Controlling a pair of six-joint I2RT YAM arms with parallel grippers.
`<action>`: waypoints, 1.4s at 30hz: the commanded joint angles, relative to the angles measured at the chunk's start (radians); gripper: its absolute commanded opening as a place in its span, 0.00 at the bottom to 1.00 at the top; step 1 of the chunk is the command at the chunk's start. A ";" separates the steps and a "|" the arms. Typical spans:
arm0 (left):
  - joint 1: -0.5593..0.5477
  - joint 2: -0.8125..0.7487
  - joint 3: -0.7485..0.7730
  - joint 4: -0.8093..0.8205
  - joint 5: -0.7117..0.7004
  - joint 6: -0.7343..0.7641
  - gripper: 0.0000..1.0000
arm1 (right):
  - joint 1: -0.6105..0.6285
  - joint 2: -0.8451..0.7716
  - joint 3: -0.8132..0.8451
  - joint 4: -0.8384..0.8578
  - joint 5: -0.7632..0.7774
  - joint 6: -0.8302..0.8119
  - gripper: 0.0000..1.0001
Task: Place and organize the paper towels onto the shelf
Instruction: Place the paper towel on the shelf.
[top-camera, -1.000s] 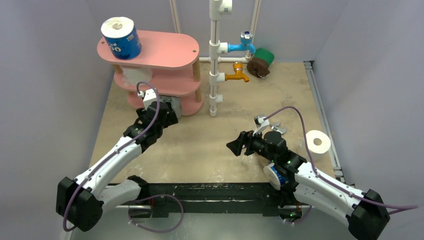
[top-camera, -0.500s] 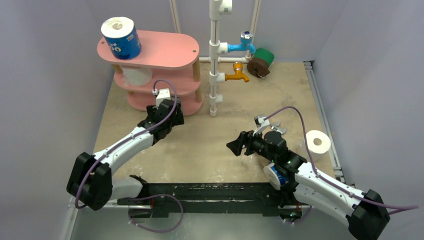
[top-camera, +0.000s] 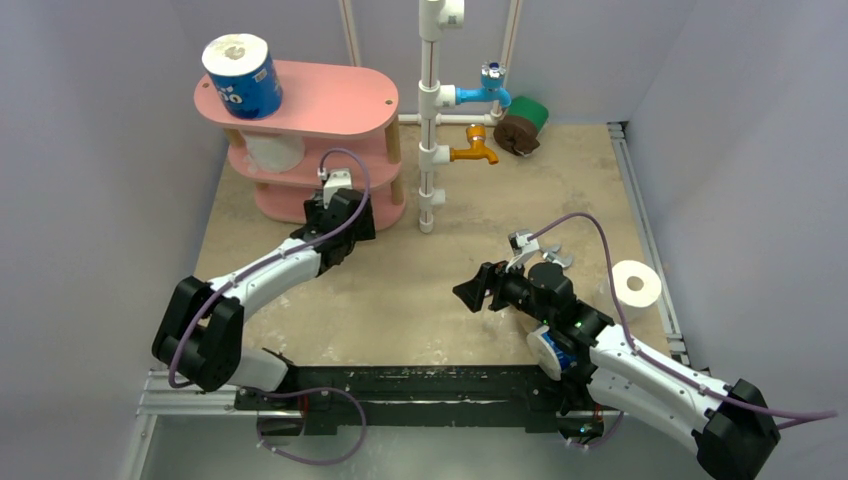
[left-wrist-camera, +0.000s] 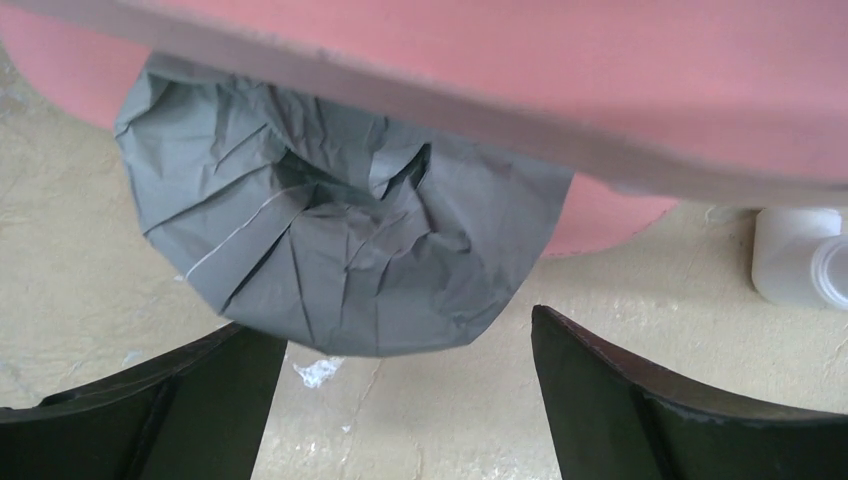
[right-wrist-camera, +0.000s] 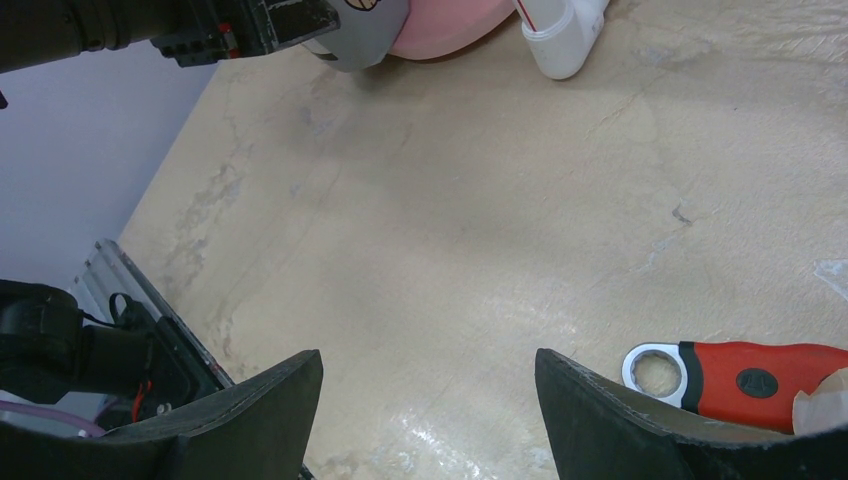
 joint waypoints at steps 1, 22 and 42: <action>-0.004 0.026 0.062 0.058 -0.024 0.029 0.90 | 0.002 -0.010 0.008 0.026 0.001 -0.017 0.78; 0.001 0.153 0.143 0.120 -0.023 0.057 0.88 | 0.002 0.020 0.011 0.034 0.000 -0.017 0.78; -0.001 0.084 0.046 0.237 -0.021 0.049 0.88 | 0.002 0.039 0.016 0.041 -0.002 -0.017 0.78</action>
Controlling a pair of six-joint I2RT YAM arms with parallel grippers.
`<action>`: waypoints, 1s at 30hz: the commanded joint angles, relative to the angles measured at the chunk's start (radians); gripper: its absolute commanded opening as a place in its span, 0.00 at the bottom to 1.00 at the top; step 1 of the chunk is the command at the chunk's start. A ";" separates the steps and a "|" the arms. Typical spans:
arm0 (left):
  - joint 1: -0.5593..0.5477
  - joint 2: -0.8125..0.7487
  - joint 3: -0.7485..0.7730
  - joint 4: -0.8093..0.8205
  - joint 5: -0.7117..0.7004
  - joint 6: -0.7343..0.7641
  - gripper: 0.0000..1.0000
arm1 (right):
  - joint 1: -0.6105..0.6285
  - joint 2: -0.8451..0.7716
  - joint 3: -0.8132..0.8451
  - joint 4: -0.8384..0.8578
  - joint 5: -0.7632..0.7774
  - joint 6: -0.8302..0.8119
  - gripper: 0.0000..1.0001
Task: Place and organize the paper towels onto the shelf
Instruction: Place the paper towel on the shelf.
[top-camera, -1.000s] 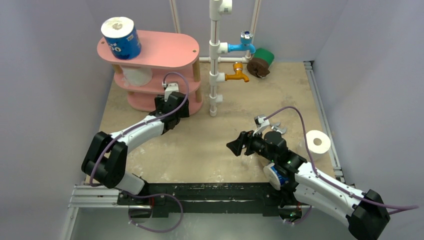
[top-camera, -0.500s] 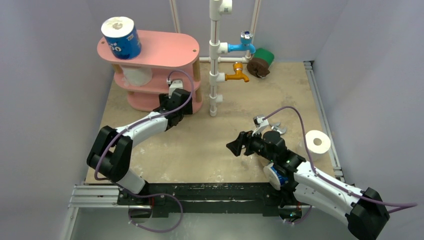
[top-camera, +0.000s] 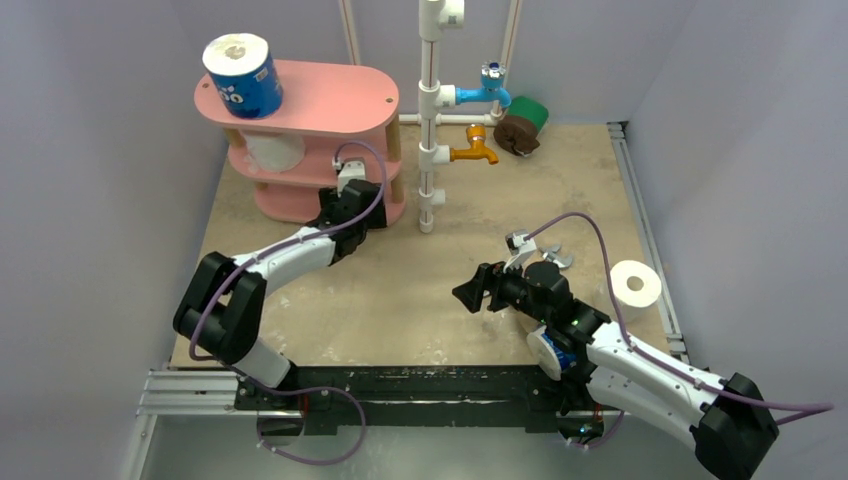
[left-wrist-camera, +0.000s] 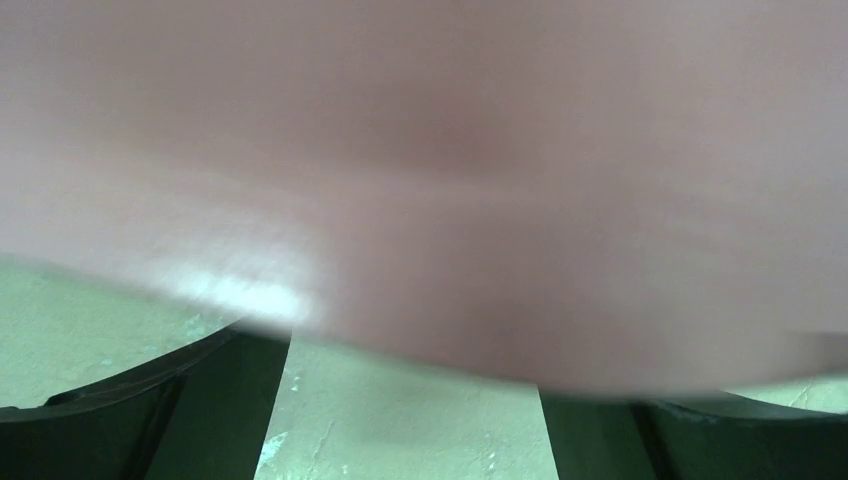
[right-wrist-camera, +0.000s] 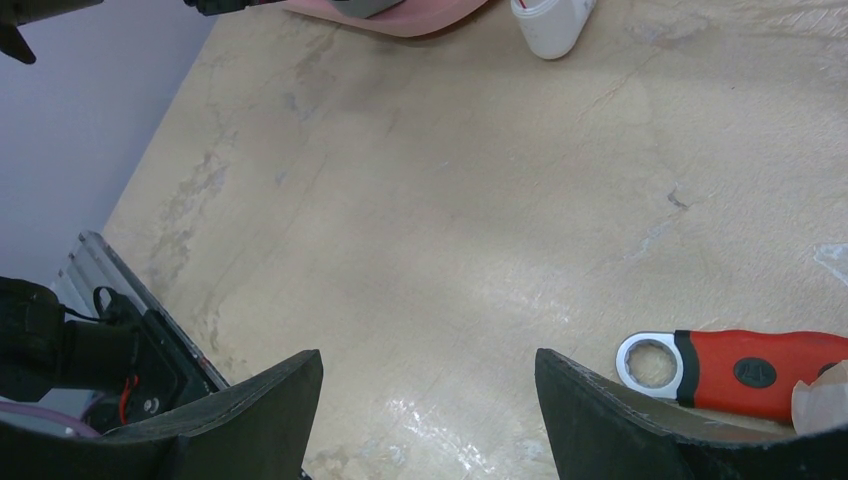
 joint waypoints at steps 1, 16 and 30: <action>0.006 -0.115 -0.087 0.112 -0.042 0.008 0.89 | 0.002 0.003 0.015 0.041 -0.003 -0.016 0.78; 0.193 -0.445 -0.548 0.478 0.248 -0.277 0.89 | 0.003 -0.021 0.010 0.036 -0.002 -0.016 0.78; 0.420 -0.264 -0.810 1.131 0.419 -0.807 0.83 | 0.002 -0.027 0.007 0.042 -0.009 -0.014 0.78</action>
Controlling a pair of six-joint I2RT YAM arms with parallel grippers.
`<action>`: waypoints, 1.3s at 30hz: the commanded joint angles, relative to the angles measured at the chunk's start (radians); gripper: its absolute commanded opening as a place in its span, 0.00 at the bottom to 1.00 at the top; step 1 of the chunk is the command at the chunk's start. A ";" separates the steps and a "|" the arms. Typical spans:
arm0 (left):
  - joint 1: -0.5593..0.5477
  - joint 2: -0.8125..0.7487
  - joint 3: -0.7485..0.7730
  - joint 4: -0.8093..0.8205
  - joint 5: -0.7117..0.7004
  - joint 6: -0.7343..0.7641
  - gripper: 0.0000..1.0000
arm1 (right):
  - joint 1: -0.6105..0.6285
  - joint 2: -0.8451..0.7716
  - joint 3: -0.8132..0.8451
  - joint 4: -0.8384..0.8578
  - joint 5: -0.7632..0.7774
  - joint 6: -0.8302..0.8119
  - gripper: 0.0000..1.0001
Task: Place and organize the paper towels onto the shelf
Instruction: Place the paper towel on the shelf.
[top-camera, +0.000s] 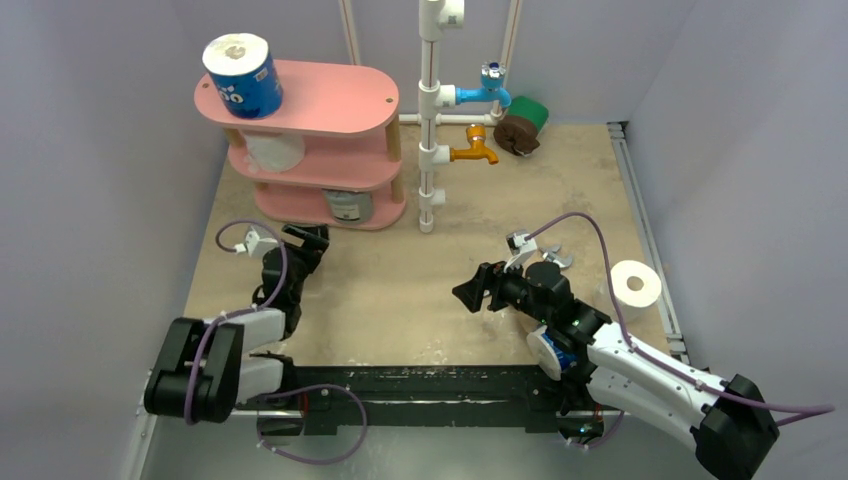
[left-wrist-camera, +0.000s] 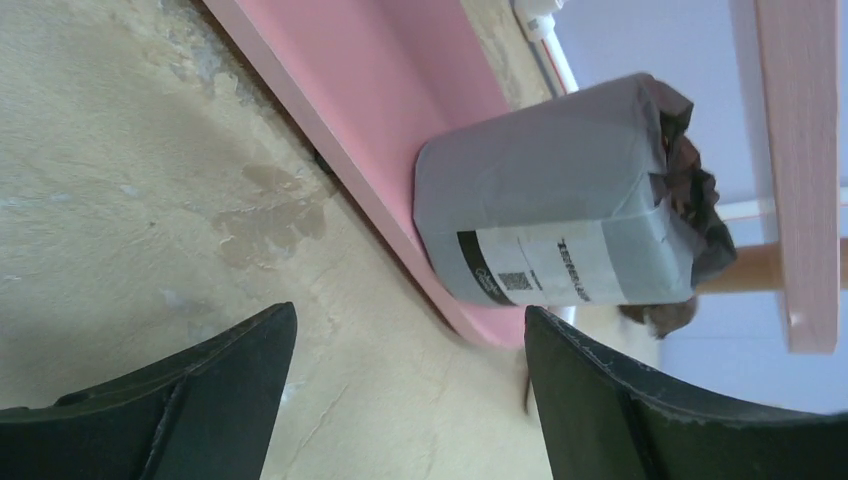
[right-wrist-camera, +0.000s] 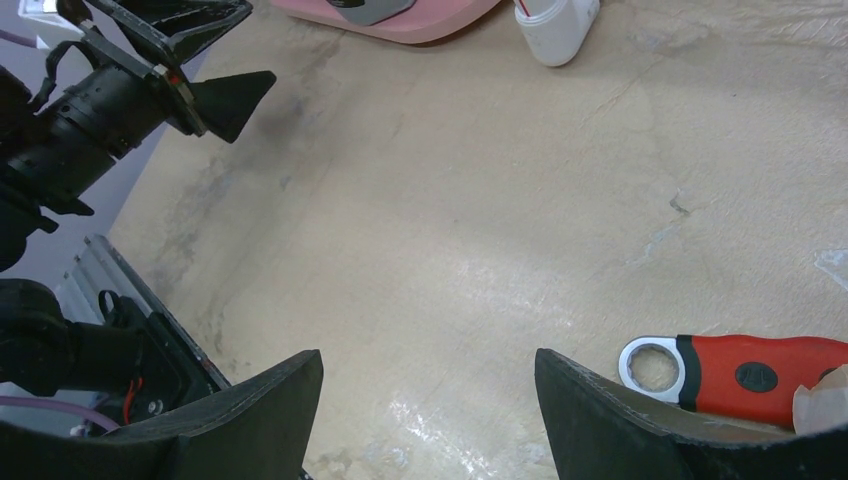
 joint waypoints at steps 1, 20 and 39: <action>0.052 0.197 -0.039 0.481 0.087 -0.220 0.82 | 0.003 -0.018 0.007 0.037 -0.009 -0.014 0.78; 0.116 0.153 -0.052 0.524 0.142 -0.094 0.78 | 0.002 0.037 0.015 0.059 -0.018 -0.014 0.78; 0.107 0.089 0.118 0.097 0.056 -0.141 0.58 | 0.002 0.000 0.011 0.044 -0.020 -0.014 0.78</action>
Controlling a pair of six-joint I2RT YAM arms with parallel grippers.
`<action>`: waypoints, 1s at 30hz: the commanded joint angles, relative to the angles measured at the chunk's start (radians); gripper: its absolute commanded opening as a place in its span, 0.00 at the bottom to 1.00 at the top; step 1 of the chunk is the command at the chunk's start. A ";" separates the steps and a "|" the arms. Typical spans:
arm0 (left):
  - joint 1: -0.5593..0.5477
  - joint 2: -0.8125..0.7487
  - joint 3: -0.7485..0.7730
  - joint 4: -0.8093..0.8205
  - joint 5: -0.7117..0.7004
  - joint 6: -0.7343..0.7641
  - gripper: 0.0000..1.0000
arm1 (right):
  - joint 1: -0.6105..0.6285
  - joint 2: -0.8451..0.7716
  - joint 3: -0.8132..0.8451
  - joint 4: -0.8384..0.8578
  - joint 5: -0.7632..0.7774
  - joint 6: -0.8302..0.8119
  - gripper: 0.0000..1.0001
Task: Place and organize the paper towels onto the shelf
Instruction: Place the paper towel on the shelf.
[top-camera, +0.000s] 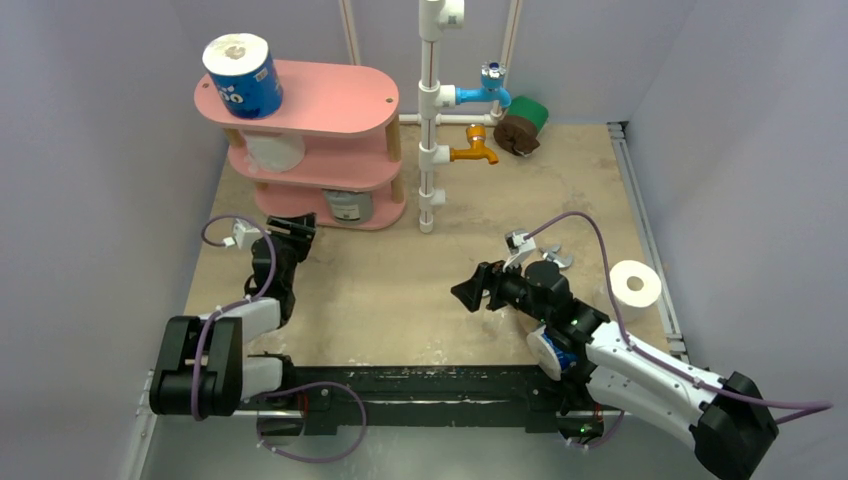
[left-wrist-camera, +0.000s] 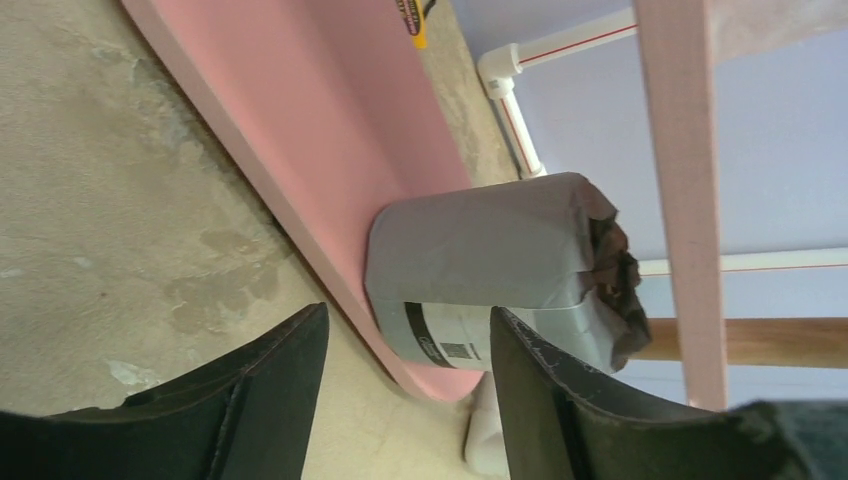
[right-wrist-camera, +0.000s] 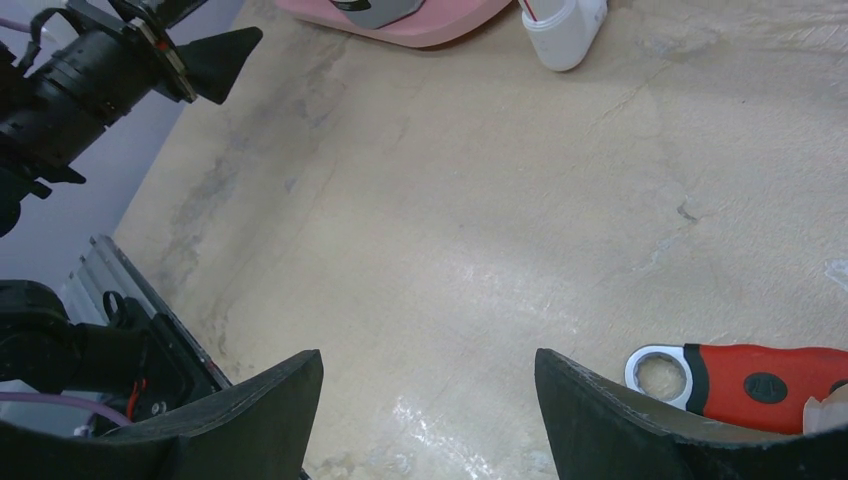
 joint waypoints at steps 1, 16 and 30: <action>-0.003 0.054 0.053 0.056 -0.022 -0.012 0.56 | 0.002 -0.021 0.011 0.018 -0.014 -0.014 0.78; -0.007 0.231 0.161 0.103 -0.006 -0.025 0.33 | 0.003 -0.024 0.008 0.015 -0.018 -0.011 0.78; -0.050 0.328 0.218 0.117 -0.033 -0.011 0.27 | 0.002 -0.009 0.010 0.019 -0.019 -0.006 0.78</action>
